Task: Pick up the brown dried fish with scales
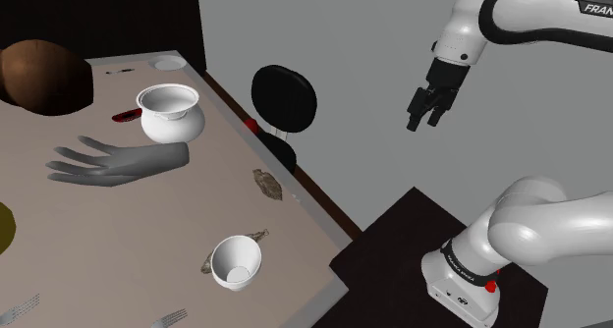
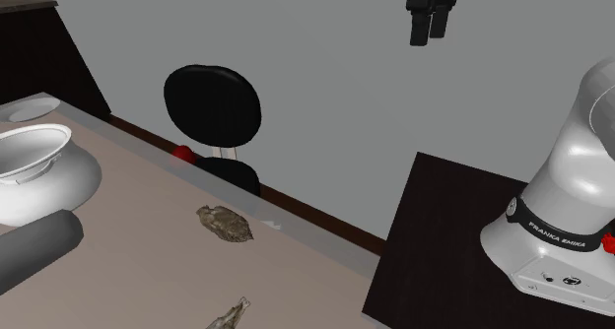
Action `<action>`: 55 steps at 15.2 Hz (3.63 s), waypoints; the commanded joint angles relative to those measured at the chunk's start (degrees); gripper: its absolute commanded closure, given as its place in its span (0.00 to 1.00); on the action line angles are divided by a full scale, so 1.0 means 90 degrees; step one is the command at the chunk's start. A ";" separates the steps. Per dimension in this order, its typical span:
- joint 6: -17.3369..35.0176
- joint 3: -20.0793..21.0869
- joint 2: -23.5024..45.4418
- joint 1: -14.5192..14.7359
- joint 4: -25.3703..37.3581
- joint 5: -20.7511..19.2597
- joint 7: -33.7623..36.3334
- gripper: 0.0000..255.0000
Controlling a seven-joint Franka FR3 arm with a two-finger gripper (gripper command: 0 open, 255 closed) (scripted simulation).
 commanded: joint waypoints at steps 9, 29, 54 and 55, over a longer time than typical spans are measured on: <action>0.1588 0.0373 0.1599 0.0275 -0.0038 0.0261 0.0129 0.00; 0.4056 0.1009 0.6499 0.0832 0.2261 0.0148 0.0611 0.00; 0.4248 0.0973 1.0587 0.1459 0.6028 -0.0325 0.0942 1.00; 0.4249 0.0973 1.0585 0.1458 0.6027 -0.0325 0.0942 1.00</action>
